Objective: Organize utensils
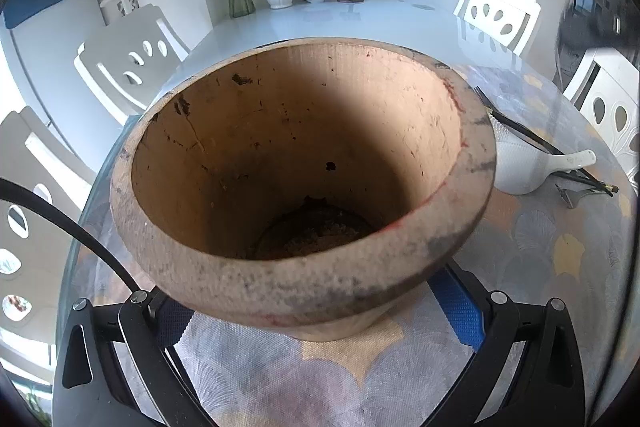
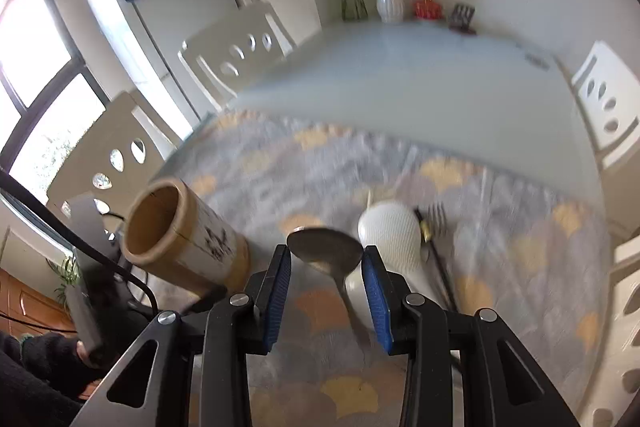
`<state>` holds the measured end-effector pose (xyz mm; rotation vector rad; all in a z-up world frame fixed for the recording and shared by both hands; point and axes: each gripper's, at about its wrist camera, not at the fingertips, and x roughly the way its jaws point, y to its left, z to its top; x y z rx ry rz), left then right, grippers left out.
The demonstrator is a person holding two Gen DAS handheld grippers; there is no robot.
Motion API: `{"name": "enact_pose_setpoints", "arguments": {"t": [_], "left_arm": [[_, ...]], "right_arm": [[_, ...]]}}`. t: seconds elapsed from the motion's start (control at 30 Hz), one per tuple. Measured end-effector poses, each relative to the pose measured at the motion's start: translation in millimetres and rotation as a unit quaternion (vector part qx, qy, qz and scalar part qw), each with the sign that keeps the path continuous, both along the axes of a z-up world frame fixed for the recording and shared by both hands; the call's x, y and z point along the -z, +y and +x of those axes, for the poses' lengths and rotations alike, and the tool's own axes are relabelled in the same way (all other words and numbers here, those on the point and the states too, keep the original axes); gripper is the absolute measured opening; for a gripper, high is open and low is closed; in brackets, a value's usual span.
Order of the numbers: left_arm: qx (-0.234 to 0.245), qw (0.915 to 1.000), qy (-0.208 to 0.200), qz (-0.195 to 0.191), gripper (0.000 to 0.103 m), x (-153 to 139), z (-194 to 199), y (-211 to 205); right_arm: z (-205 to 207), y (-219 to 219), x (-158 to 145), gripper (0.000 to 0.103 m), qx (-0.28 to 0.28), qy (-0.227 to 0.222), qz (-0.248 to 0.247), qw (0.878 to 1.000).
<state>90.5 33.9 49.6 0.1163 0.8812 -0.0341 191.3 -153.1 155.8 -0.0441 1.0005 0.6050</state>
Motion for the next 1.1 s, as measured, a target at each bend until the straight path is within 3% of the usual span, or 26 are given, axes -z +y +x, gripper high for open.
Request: {"name": "enact_pose_setpoints", "arguments": {"t": [0.03,0.17,0.23,0.33,0.43,0.53,0.67,0.97,1.1], "left_arm": [[0.0,1.0,-0.001,0.002,0.102,0.3,-0.2,0.0],[0.0,0.9999,-0.004,0.011,0.102,0.7,-1.5,-0.8],[-0.002,0.9999,-0.005,0.01,0.102,0.1,-2.1,0.6],[-0.004,1.0,-0.006,0.007,0.102,-1.2,-2.8,2.5],[-0.003,0.9999,-0.007,0.008,0.102,-1.7,-1.8,2.8],[-0.002,0.9999,-0.006,0.013,0.102,-1.5,-1.0,2.5],[0.001,0.9998,-0.004,0.02,0.102,0.3,-0.2,0.7],[0.005,0.9998,0.002,0.021,0.102,0.7,5.1,-1.8],[0.0,0.9998,0.006,0.021,0.102,1.3,8.0,1.8]], "right_arm": [[0.2,1.7,-10.6,0.009,-0.002,-0.01,0.005,1.0],[6.6,10.9,-35.2,0.007,-0.009,-0.035,0.017,0.999],[15.8,15.9,-34.6,0.007,-0.015,-0.023,0.015,1.0],[33.8,19.7,-12.1,0.015,-0.02,0.029,0.022,0.999],[50.5,32.4,24.5,0.058,-0.035,0.074,0.029,0.996],[61.3,52.3,58.1,0.059,-0.059,0.104,0.035,0.992],[64.6,89.8,90.7,0.059,-0.118,0.107,-0.009,0.987],[82.8,139.4,132.0,0.058,-0.23,0.088,-0.087,0.965],[81.1,152.2,134.7,0.057,-0.293,0.077,-0.108,0.947]]}}
